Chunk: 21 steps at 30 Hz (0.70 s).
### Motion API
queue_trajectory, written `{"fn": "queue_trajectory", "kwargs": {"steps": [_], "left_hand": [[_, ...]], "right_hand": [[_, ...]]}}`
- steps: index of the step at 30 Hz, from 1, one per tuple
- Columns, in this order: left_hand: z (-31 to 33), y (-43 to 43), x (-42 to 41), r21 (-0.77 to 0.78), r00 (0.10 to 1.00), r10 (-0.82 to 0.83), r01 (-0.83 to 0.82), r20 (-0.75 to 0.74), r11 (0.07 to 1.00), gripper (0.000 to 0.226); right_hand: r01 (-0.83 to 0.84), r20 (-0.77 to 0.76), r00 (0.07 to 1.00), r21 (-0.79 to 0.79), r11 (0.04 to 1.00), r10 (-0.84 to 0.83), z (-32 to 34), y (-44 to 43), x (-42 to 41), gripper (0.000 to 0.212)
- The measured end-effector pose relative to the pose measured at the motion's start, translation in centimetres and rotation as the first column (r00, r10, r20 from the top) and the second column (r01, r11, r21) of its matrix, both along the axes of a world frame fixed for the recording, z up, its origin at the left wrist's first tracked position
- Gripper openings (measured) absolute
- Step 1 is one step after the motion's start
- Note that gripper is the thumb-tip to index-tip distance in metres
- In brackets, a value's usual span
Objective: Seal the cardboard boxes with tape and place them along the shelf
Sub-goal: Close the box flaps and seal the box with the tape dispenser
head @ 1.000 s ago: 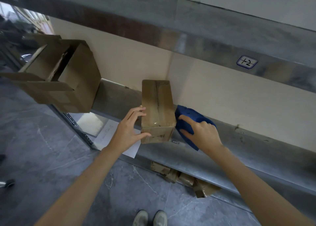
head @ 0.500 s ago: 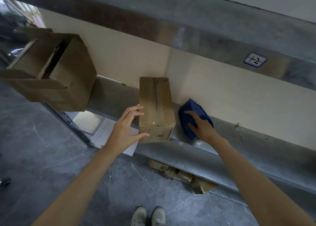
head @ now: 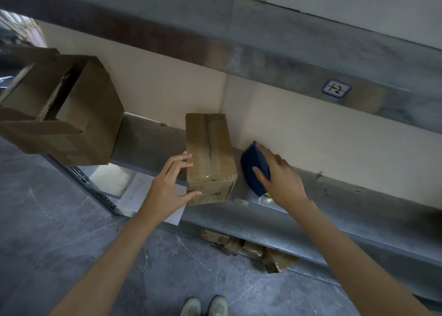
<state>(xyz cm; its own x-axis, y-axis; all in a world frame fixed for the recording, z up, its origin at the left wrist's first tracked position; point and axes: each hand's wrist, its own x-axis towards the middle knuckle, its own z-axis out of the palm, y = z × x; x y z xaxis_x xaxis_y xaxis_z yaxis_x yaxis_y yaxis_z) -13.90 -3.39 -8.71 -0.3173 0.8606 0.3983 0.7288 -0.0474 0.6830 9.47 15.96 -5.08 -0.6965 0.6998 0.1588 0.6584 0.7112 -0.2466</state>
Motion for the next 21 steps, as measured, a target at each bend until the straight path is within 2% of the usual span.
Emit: {"fn": "queue_trajectory", "kwargs": {"steps": [3,7,11,16,21], "left_hand": [[0.5,0.0,-0.3,-0.008,0.999,-0.011,0.011,-0.036,1.0,0.072],[0.8,0.2,-0.6,0.008,0.997,-0.035,0.035,-0.063,0.999,0.067],[0.9,0.1,-1.1,0.019,0.997,-0.052,0.053,-0.049,0.998,0.058],[0.8,0.1,-1.4,0.012,0.996,-0.065,0.066,-0.059,0.998,0.052],[0.7,0.0,-1.2,0.017,0.996,-0.049,0.051,-0.075,0.999,0.051]], "right_hand": [[-0.179,-0.223,0.964,-0.142,0.974,0.145,1.6,-2.2,-0.7,0.058],[-0.324,-0.221,0.929,-0.1,0.941,0.296,2.3,-4.1,-2.3,0.075],[-0.323,-0.2,0.932,-0.088,0.942,0.301,1.6,-4.6,-3.5,0.08],[-0.315,-0.294,0.915,-0.093,0.945,0.276,0.5,-4.4,-3.8,0.065],[-0.343,-0.349,0.89,-0.093,0.935,0.292,0.1,-4.2,-3.8,0.065]]}}
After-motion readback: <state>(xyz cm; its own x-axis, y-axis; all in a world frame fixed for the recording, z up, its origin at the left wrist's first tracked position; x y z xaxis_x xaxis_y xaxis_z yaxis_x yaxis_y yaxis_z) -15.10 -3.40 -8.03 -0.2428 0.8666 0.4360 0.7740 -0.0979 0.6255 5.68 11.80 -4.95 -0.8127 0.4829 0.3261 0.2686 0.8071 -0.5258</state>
